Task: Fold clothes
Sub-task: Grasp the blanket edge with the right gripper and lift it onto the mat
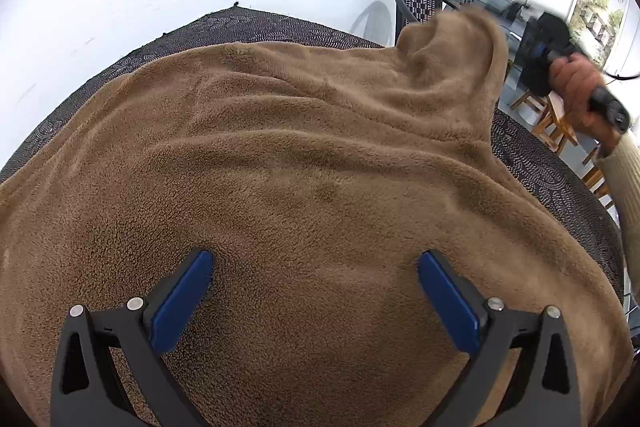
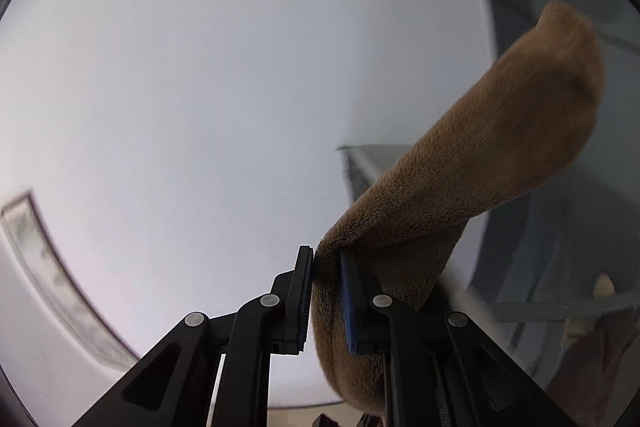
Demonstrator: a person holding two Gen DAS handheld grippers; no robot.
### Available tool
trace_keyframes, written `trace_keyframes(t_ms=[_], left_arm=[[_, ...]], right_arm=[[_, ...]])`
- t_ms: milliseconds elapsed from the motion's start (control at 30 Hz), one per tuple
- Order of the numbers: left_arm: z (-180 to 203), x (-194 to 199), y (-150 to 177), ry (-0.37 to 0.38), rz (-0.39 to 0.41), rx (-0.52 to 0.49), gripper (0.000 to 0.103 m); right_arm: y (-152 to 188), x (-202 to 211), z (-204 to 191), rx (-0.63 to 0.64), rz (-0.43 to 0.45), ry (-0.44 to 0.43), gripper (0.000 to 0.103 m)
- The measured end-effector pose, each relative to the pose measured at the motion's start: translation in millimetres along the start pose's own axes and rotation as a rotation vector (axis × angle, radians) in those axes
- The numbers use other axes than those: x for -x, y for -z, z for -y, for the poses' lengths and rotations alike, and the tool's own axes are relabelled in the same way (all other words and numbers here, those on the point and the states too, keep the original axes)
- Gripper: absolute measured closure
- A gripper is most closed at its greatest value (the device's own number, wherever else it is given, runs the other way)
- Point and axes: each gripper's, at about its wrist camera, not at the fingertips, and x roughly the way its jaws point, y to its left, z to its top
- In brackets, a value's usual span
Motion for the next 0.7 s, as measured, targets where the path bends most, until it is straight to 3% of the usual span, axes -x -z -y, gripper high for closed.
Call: trace_keyframes(t_ms=[100, 200, 300, 333, 400, 567, 633, 700], left_arm=[[-8.3, 4.6, 0.1, 0.051, 0.019, 0.046, 0.0], [-39.9, 17.7, 2.1, 0.185, 0.053, 0.234, 0.0], [-81.6, 36.1, 10.4, 0.265, 0.097, 0.464, 0.0], [-90.4, 43.0, 12.8, 0.246, 0.107, 0.495, 0.0], [-96.9, 55.8, 14.6, 0.176, 0.113, 0.477, 0.0], [-89.4, 63.1, 18.1, 0.159, 0.105, 0.431, 0.0], [-86.8, 57.8, 17.4, 0.172, 0.094, 0.437, 0.0], [-84.4, 49.5, 15.1, 0.182, 0.079, 0.44, 0.0]], right_arm=[[39.2, -18.4, -72.0, 0.298, -0.15, -0.086, 0.087], [118.5, -48.3, -134.6, 0.738, -0.405, 0.007, 0.087], [204.0, -72.7, -137.4, 0.993, -0.735, 0.081, 0.082], [223.6, -73.6, -124.7, 1.028, -0.787, 0.136, 0.077], [254.9, -76.7, -98.4, 1.076, -0.87, 0.239, 0.041], [146.4, -113.8, -12.0, 0.767, -0.654, 0.295, 0.037], [106.4, -127.7, 20.0, 0.655, -0.568, 0.316, 0.027], [92.0, -121.7, 22.1, 0.635, -0.499, 0.34, 0.024]])
